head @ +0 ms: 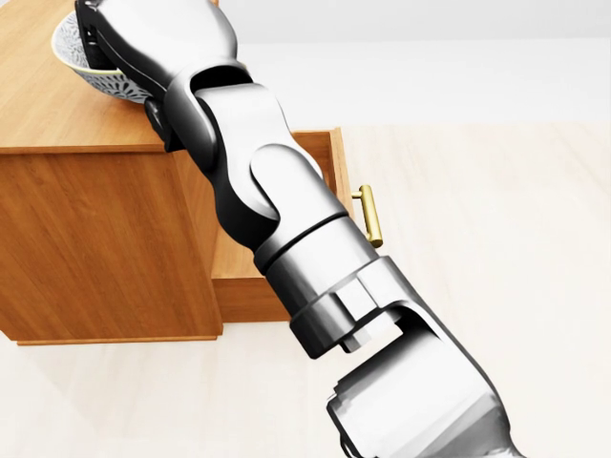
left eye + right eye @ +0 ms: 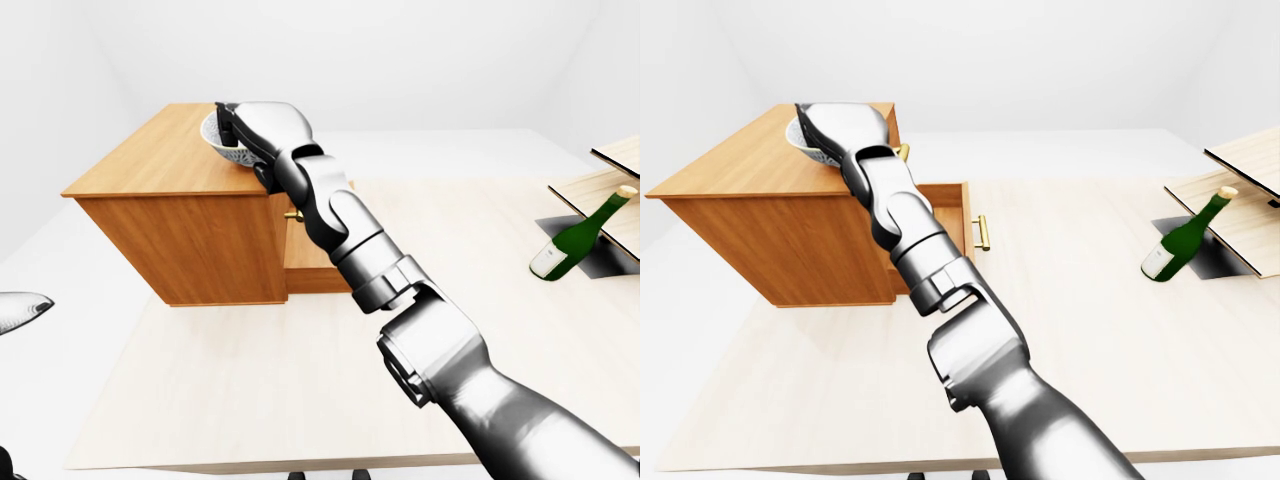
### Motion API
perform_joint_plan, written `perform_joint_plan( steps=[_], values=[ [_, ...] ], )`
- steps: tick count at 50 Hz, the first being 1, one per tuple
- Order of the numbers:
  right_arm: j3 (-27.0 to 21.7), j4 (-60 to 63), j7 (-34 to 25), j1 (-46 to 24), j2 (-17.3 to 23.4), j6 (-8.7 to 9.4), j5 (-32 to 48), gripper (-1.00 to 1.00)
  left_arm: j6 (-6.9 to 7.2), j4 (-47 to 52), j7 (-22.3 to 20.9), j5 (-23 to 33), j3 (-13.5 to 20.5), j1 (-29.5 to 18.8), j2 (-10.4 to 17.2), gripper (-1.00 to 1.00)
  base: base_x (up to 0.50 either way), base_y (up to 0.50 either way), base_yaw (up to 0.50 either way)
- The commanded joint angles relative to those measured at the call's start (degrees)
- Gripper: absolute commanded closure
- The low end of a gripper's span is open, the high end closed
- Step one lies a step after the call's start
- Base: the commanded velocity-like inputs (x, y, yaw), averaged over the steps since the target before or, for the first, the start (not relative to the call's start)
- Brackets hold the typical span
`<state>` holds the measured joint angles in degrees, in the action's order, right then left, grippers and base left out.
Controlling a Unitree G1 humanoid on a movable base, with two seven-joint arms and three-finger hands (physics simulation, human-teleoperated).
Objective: Put the bowl on top of the cabinet.
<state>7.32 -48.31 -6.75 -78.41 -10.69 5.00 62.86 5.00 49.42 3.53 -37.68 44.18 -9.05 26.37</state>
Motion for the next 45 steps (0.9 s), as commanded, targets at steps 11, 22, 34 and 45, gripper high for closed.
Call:
perform_joint_plan(
  steps=[11, 22, 34, 45],
  values=[
    [2.3, 2.1, -3.2, 4.2, -7.9, 0.00, -2.3, 1.00, 0.00, -0.3, 0.1, -0.2, -0.1, 0.0, 0.1, -1.00, 0.00, 0.00, 0.00],
    [2.3, 3.6, -4.1, 4.6, -8.7, 0.00, -2.5, 1.00, 0.00, -0.2, 0.1, -0.2, -0.2, 0.0, 0.1, -1.00, 0.00, 0.00, 0.00],
    [2.8, 5.8, -5.0, 6.0, -9.3, 0.00, -2.6, 1.00, 0.00, 0.0, 0.5, -0.8, 0.1, 0.0, 0.4, -1.00, 0.00, 0.00, 0.00],
    [3.3, 7.3, -5.5, 7.3, -9.3, 0.00, -2.5, 1.00, 0.00, 0.2, 0.6, -1.0, 0.2, 0.0, 0.4, -1.00, 0.00, 0.00, 0.00]
  ],
)
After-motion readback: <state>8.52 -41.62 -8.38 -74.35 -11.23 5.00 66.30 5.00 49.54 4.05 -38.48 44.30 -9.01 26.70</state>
